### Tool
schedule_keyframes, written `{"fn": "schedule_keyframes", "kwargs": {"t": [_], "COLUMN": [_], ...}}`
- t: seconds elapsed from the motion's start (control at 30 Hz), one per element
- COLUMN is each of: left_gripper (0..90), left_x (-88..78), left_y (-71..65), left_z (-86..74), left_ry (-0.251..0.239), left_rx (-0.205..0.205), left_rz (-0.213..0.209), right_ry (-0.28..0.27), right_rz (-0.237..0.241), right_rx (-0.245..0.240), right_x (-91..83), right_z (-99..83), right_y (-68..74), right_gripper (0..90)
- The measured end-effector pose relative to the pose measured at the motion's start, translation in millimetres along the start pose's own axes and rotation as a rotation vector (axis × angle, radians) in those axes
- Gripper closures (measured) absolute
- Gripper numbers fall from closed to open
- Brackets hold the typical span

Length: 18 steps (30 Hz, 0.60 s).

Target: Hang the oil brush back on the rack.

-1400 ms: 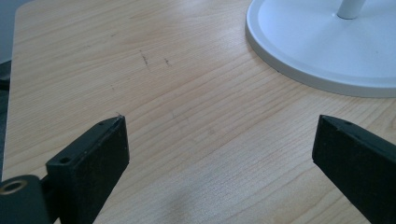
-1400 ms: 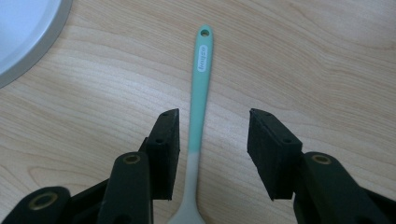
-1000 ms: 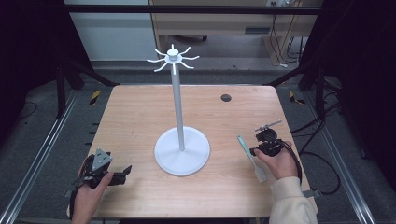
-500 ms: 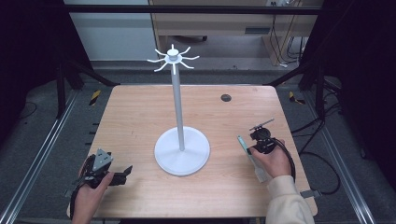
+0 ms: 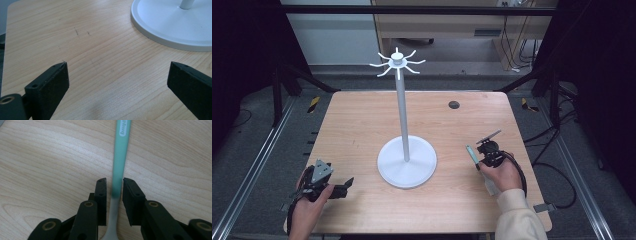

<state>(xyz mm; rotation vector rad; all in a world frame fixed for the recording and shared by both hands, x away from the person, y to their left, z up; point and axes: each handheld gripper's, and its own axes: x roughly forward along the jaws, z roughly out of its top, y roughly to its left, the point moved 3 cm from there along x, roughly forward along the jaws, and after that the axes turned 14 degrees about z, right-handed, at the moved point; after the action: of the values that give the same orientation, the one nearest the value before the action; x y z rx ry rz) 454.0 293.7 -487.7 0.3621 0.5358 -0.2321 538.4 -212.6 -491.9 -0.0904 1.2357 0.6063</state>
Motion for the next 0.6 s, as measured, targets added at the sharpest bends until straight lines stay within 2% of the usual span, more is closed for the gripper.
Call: {"fn": "schedule_keyframes", "kwargs": {"t": [0.6], "left_gripper": [3.4], "left_x": [0.3], "left_y": [-0.4], "left_z": [0.3], "left_ry": [-0.003], "left_rx": [0.004], "left_rz": [-0.002], "right_ry": [0.035], "right_rz": [-0.014], "right_rx": [0.025], "right_x": [4.6], "right_z": [-1.7], "right_y": [-0.8], "right_gripper": [80.2]}}
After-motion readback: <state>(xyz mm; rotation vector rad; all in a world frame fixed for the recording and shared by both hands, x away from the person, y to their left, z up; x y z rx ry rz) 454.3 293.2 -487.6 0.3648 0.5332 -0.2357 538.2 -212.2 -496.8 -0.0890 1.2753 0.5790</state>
